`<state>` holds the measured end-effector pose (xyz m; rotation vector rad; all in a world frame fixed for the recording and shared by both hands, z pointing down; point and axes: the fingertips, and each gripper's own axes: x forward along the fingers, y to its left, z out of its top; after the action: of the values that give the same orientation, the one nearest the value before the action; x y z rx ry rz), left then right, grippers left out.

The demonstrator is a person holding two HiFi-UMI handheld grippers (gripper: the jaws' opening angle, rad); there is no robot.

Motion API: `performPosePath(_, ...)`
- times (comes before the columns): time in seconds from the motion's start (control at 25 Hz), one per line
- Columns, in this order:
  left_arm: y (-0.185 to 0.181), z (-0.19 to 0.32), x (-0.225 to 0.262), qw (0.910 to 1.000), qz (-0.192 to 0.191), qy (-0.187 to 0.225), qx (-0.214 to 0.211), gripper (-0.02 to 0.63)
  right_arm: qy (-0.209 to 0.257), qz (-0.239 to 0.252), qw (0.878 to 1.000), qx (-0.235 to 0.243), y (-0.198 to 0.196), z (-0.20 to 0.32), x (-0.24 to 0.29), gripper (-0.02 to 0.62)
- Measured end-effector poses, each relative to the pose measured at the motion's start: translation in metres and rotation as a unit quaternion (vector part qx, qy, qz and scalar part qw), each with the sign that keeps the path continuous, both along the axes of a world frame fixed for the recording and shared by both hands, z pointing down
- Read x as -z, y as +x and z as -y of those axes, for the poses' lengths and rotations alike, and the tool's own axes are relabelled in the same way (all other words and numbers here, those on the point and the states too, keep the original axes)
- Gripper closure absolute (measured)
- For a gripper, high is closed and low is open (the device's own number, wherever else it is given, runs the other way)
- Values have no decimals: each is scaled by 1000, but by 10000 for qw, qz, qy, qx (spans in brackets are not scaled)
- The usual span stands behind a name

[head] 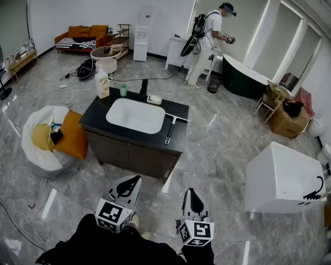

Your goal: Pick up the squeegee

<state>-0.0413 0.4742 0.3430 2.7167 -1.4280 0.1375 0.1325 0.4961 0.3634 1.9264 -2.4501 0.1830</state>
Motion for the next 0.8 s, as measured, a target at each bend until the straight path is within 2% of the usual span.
performPosePath(0.48,15,9,-1,10000,59,61,41,581,29,12,10000,18,15,11,-5,580)
performPosePath(0.8,18,43,-6,9999,116,43,74,581,6,84,10000,47,19,47,-12,580)
